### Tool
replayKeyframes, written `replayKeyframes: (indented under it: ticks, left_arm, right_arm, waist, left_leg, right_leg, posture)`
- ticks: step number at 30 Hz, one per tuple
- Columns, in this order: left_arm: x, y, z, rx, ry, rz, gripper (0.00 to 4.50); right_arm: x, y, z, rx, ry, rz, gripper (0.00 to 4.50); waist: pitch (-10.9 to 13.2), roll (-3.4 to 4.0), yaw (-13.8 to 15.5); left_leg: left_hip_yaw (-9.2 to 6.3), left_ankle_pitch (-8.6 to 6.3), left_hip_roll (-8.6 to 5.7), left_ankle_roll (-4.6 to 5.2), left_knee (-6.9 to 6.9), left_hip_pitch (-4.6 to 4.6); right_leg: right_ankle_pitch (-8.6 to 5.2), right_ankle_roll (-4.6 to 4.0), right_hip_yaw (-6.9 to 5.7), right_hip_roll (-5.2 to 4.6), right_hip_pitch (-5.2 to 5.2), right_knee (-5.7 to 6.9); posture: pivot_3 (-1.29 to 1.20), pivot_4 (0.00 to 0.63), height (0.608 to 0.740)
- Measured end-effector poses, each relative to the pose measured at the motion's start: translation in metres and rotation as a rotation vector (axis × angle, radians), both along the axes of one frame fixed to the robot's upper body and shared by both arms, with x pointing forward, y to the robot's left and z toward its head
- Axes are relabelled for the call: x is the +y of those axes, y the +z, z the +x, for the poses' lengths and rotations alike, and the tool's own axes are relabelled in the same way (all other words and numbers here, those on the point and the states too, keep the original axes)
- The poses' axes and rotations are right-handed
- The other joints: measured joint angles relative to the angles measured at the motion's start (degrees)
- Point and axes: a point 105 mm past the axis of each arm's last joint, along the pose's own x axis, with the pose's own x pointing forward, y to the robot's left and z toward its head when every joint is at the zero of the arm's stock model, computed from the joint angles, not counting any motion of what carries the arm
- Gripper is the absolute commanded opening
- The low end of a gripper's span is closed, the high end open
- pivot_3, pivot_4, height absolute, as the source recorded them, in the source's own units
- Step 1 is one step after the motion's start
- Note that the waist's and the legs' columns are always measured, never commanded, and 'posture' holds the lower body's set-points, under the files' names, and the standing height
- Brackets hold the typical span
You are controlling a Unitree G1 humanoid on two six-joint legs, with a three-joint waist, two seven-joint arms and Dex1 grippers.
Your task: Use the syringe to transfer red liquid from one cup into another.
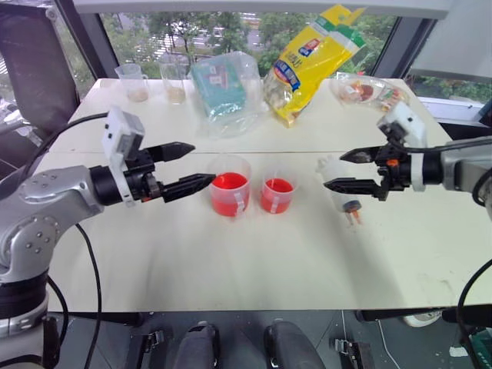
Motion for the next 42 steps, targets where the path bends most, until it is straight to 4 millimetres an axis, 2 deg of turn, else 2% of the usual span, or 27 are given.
replayKeyframes:
  ticks: [8,22,28,31,36,42]
  left_arm:
    - [-0.002,0.002,0.003,-0.008,0.018,-0.027,4.5]
    - [-0.006,0.001,0.002,-0.002,-0.005,-0.046,4.5]
    - [-0.007,0.002,0.002,-0.007,-0.011,-0.048,4.5]
    - [-0.01,0.001,0.002,-0.006,-0.018,-0.045,4.5]
    - [-0.012,-0.002,0.003,0.001,-0.025,-0.045,4.5]
    - [-0.013,-0.002,0.003,-0.005,-0.022,-0.053,4.5]
  right_arm:
    - [-0.012,-0.006,0.007,0.031,-0.061,-0.008,4.42]
    - [-0.019,-0.012,0.014,0.073,-0.124,-0.048,4.42]
    - [-0.025,-0.011,0.03,0.119,-0.227,-0.036,4.42]
    - [-0.029,-0.019,0.045,0.172,-0.311,-0.031,4.42]
    - [-0.033,-0.044,0.068,0.276,-0.44,-0.047,4.42]
    - [-0.039,-0.068,0.086,0.329,-0.536,-0.095,4.42]
  waist:
    - [0.0,0.0,0.0]
    - [0.0,0.0,0.0]
    - [0.0,0.0,-0.1]
    - [0.0,0.0,-0.1]
    - [0.0,0.0,-0.1]
    - [0.0,0.0,-0.1]
  left_leg:
    - [0.0,0.0,-0.01,0.0,0.03,0.0]
    - [0.0,0.0,0.0,0.0,0.03,0.0]
    - [0.01,0.0,0.0,0.0,0.03,0.03]
    - [0.03,0.0,-0.01,0.0,0.03,0.03]
    - [0.04,0.0,-0.01,0.0,0.02,0.01]
    - [0.06,0.0,-0.01,-0.01,0.02,-0.02]
  right_leg:
    - [0.0,0.0,0.0,0.0,0.02,0.0]
    - [0.0,0.0,0.0,0.0,0.01,0.0]
    - [0.0,0.0,0.01,0.01,0.01,0.02]
    - [0.0,0.0,0.03,0.01,0.02,0.02]
    - [0.0,0.0,0.03,0.02,-0.02,0.02]
    - [0.0,0.0,0.03,0.01,-0.05,0.02]
  posture:
    - [0.0,0.15,0.74]
    - [0.0,0.15,0.74]
    - [0.0,0.15,0.74]
    - [0.0,0.15,0.74]
    - [0.0,0.15,0.74]
    - [0.0,0.15,0.74]
